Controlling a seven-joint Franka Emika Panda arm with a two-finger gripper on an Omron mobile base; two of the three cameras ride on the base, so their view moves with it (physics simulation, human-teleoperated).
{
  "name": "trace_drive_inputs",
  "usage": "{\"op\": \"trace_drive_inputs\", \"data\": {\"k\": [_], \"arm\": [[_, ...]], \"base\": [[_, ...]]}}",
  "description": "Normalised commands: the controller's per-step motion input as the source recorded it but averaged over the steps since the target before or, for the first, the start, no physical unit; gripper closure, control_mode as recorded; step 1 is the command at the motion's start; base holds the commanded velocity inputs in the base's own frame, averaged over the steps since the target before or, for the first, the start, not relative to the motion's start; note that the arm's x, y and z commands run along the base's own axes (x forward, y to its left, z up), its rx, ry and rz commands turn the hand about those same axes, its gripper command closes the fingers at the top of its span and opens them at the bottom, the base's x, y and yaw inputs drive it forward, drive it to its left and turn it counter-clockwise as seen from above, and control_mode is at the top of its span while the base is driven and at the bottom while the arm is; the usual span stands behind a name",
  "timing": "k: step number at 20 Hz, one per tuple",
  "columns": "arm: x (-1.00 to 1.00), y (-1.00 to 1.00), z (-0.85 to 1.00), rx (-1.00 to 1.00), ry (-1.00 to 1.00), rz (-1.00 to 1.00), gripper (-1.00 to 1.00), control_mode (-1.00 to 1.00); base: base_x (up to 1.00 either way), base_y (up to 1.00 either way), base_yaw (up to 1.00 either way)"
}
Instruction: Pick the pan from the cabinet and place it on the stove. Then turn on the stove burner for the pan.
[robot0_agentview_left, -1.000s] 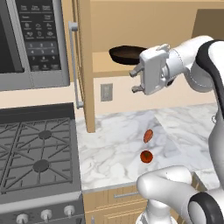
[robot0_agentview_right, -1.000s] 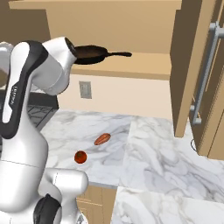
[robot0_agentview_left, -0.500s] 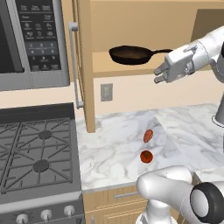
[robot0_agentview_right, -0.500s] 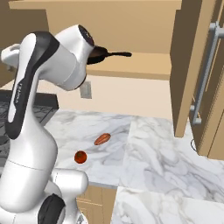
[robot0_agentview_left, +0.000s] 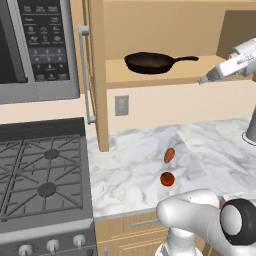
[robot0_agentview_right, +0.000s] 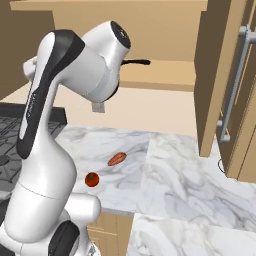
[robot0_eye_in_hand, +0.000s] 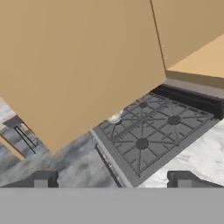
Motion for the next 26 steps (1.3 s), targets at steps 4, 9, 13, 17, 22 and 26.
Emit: {"op": "trace_drive_inputs", "data": {"k": [4, 9, 13, 17, 22, 26], "arm": [[0.0, -0.14, 0.0, 0.0, -0.34, 0.0, -1.0, -1.0], [0.05, -0.13, 0.0, 0.0, -0.34, 0.0, -1.0, -1.0], [0.01, -0.16, 0.0, -0.01, -0.36, 0.0, -1.0, -1.0], [0.1, -0.2, 0.0, -0.04, -0.32, 0.0, -1.0, -1.0], [0.32, -0.24, 0.0, -0.07, -0.23, 0.0, -1.0, -1.0], [0.39, -0.28, 0.0, -0.05, -0.2, 0.0, -1.0, -1.0]], "base": [[0.0, 0.0, 0.0], [0.0, 0.0, 0.0], [0.0, 0.0, 0.0], [0.0, 0.0, 0.0], [0.0, 0.0, 0.0], [0.0, 0.0, 0.0]]}}
